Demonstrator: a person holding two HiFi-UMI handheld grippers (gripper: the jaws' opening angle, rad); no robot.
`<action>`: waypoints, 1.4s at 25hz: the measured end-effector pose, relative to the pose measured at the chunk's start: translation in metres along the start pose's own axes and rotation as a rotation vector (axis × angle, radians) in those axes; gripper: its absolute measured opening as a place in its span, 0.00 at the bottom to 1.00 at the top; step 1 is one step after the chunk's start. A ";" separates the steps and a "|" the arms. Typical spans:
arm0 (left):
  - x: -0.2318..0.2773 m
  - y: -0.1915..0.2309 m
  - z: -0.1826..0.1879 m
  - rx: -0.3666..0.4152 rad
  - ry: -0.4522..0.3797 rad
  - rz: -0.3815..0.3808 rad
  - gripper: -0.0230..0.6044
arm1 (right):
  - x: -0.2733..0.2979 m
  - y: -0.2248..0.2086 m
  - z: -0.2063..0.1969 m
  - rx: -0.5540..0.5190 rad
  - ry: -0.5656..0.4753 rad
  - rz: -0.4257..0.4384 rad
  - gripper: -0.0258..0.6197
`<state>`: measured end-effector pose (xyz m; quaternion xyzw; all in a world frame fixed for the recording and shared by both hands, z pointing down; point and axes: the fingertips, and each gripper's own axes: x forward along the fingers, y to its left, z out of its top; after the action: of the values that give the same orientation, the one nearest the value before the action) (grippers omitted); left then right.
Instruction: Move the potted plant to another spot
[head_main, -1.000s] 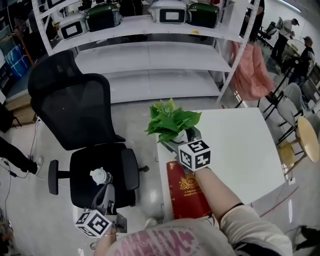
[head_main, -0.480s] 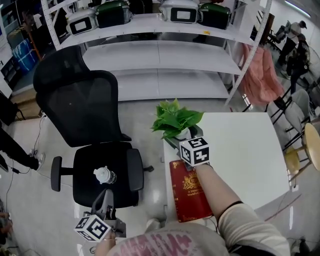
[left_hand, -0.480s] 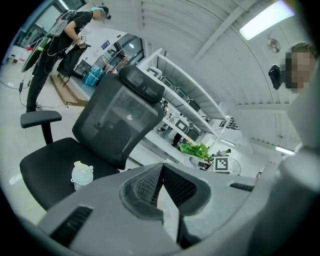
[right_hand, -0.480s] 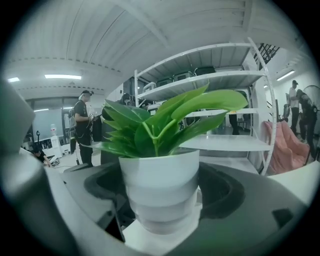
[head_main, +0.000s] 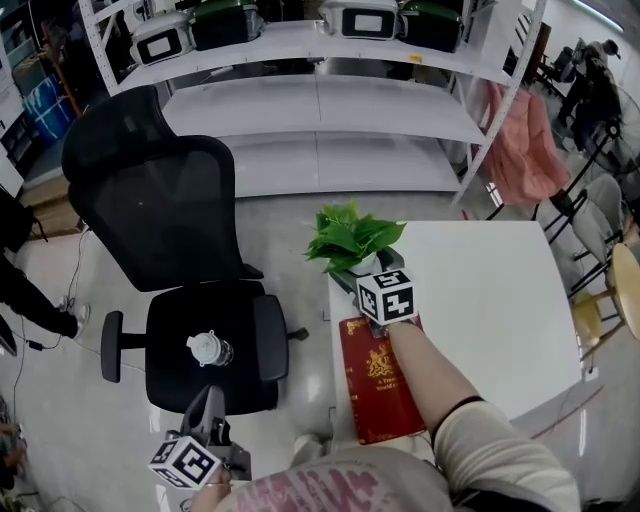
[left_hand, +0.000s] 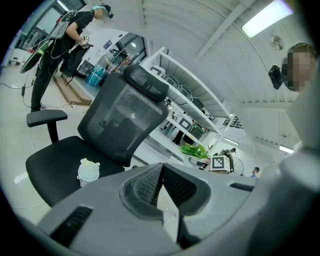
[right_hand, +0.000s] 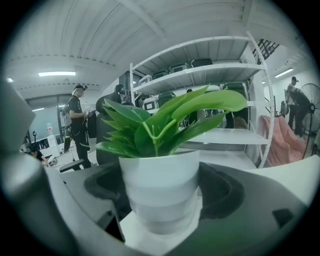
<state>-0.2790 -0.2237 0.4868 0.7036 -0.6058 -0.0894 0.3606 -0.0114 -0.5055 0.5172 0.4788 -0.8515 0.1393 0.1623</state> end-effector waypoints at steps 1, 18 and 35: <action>0.000 0.000 0.000 0.001 0.002 0.002 0.04 | 0.001 -0.001 -0.002 0.001 0.006 -0.003 0.80; 0.006 0.003 -0.007 0.002 0.024 -0.004 0.04 | 0.009 -0.004 -0.019 0.063 0.080 0.017 0.80; 0.007 -0.002 -0.003 0.001 0.027 -0.024 0.04 | -0.005 -0.004 -0.028 0.096 0.138 0.021 0.80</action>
<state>-0.2742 -0.2287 0.4896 0.7123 -0.5922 -0.0838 0.3673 -0.0013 -0.4927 0.5410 0.4664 -0.8355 0.2144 0.1961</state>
